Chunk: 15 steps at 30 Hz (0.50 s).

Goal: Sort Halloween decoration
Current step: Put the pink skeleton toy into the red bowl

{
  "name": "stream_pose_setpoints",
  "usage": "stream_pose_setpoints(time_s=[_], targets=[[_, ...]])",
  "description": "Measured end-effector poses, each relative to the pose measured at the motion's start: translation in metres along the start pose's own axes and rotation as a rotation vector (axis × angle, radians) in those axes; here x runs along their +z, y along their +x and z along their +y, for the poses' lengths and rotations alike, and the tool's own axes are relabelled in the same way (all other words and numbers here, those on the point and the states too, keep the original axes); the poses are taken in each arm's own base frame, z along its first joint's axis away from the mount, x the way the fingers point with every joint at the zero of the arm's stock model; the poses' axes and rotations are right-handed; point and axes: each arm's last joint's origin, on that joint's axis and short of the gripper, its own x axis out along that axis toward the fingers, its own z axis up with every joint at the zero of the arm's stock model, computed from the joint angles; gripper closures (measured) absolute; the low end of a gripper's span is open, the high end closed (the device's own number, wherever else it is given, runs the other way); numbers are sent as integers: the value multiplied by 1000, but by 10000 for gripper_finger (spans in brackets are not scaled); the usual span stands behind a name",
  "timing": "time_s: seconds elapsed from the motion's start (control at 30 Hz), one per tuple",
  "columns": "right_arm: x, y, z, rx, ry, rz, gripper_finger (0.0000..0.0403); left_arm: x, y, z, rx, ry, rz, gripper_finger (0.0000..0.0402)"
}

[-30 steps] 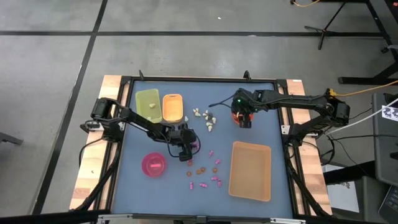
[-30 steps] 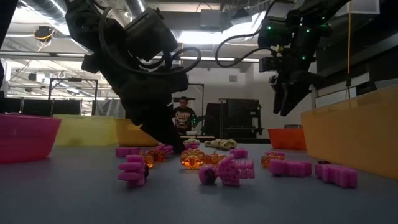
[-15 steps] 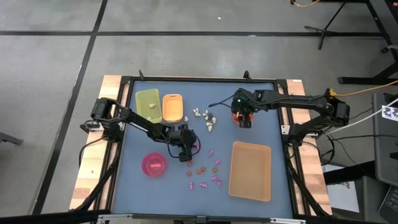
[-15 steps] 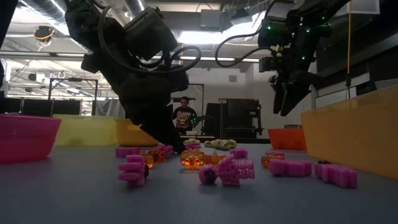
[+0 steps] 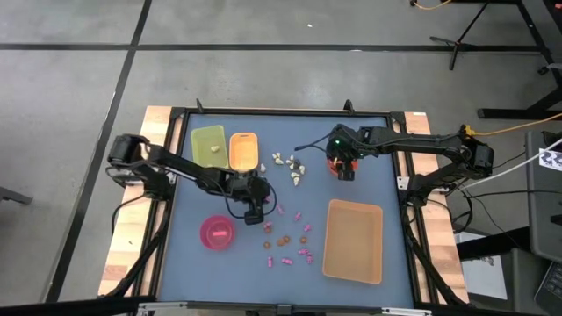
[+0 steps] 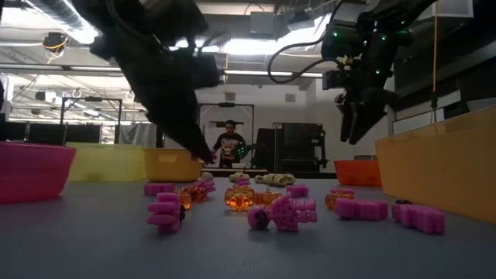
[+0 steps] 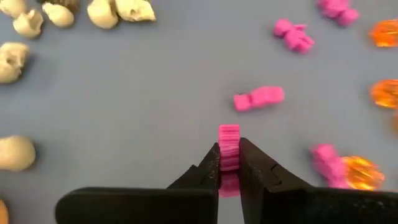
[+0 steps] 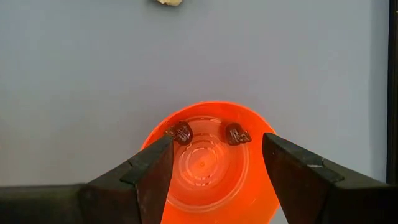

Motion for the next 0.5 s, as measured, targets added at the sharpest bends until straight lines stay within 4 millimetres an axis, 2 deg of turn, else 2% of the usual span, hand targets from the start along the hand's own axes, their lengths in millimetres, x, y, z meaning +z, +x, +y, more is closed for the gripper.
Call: stream_pose_setpoints(time_s=[0.23,0.4,0.5], targets=[[7,0,-1,43,124,-89,159,5,-42,-15,-146,-25,-19,387],[13,-1,-2,49,233,-153,159,-7,-65,-31,-211,-34,60,388],[16,-2,-3,61,290,-187,159,-19,-72,-42,-221,-32,136,388]])
